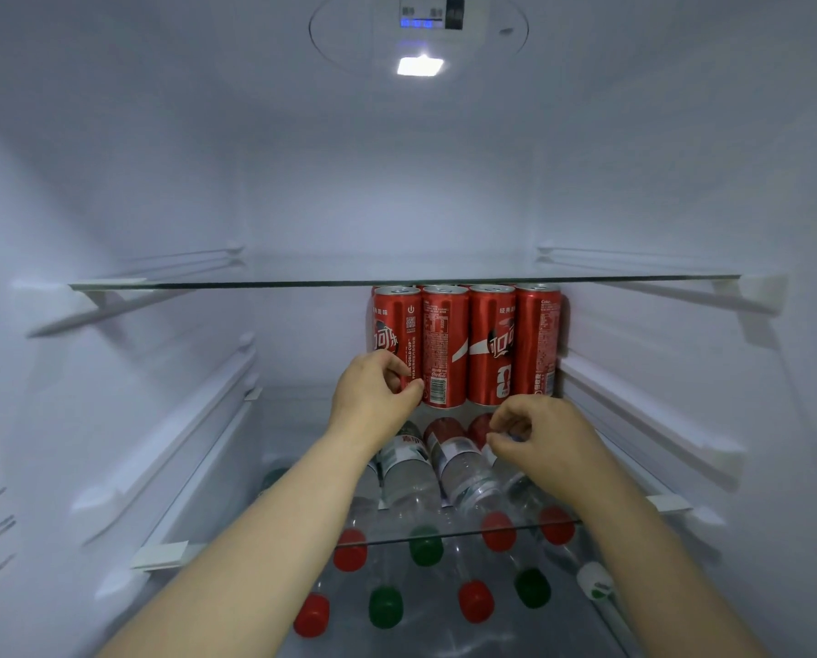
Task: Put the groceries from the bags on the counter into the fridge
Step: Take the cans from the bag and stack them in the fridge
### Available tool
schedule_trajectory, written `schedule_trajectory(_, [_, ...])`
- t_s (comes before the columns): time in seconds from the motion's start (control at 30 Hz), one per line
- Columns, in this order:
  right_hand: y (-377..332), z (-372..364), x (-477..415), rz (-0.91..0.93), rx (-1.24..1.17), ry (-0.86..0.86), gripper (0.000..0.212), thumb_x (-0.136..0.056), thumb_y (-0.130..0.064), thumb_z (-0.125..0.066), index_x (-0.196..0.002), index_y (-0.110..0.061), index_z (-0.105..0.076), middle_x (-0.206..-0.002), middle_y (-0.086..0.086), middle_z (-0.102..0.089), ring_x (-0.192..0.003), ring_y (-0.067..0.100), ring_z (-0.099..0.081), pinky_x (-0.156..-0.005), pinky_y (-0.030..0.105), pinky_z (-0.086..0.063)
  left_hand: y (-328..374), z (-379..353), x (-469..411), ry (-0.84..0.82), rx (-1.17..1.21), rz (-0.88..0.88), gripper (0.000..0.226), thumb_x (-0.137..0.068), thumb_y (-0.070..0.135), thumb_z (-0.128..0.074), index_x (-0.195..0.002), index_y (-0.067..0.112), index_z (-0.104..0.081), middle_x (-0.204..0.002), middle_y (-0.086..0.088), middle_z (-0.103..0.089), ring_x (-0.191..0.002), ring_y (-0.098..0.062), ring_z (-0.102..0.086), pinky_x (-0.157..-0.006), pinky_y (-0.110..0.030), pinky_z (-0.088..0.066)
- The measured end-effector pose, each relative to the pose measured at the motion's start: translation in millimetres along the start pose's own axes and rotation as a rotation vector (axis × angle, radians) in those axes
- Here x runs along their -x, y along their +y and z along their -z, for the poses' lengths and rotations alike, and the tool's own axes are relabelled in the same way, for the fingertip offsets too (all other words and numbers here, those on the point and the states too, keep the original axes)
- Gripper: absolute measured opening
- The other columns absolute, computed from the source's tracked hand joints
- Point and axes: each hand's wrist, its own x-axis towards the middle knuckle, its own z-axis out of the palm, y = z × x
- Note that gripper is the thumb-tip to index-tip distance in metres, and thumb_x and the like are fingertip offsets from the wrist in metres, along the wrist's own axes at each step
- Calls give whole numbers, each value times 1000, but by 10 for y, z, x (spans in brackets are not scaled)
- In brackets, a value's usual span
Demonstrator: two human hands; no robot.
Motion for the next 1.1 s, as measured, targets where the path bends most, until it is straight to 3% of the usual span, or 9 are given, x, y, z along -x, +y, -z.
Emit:
schedule_trajectory(0.17, [-7, -8, -1, 14, -5, 9, 13, -85, -28, -69, -97, -25, -68, -87, -18, -61, -79, -6, -54, -68, 11, -41, -11, 27, 9, -23, -29, -20, 17, -79, 29, -70, -92, 22, -62, -90, 2, -59, -78, -9, -55, -67, -22, -45])
schedule_trajectory(0.33, [1, -27, -17, 12, -1, 14, 13, -84, -28, -69, -97, -24, -69, -84, -18, -59, -77, -5, -53, -65, 10, -40, 115, 183, 23, -201, -65, 36, 27, -80, 29, -71, -104, 20, -62, -100, 3, -63, -90, -12, -59, -82, -29, -52])
schedule_trajectory(0.43, [4, -29, -25, 23, 3, 16, 13, -85, -27, -69, -97, -24, -69, -85, -18, -60, -77, -5, -53, -66, 9, -40, 232, 332, 119, -262, -88, 18, 24, -81, 31, -70, -102, 21, -64, -96, 8, -65, -89, -8, -60, -75, -22, -48])
schedule_trajectory(0.53, [-3, -22, -27, 18, -11, 16, 12, -85, -27, -68, -97, -22, -69, -90, -14, -65, -80, -2, -57, -73, 16, -48, 277, 402, 371, -208, -107, -15, 19, -83, 30, -69, -99, 22, -66, -93, 11, -65, -85, -2, -60, -70, -17, -46])
schedule_trajectory(0.67, [-7, -24, -19, 29, 11, 23, 11, -85, -27, -68, -94, -21, -70, -88, -12, -67, -80, 1, -59, -76, 22, -52, 166, 377, 676, -43, -160, -23, 16, -83, 31, -67, -97, 23, -65, -91, 11, -65, -85, -6, -61, -79, -31, -54])
schedule_trajectory(0.9, [-36, 12, 37, 32, 35, 10, 11, -86, -29, -67, -94, -23, -69, -89, -14, -65, -80, -2, -57, -70, 15, -44, 161, 321, 698, -124, -321, -50, 20, -87, 36, -60, -102, 23, -65, -99, 9, -67, -91, -10, -61, -82, -33, -54])
schedule_trajectory(1.1, [-165, 208, 326, -7, 126, -48, 9, -87, -31, -63, -94, -26, -67, -95, -13, -63, -86, 1, -58, -78, 21, -49, 168, 310, 687, -140, -320, -114, 20, -87, 33, -58, -101, 21, -65, -97, 5, -66, -88, -14, -61, -79, -35, -54])
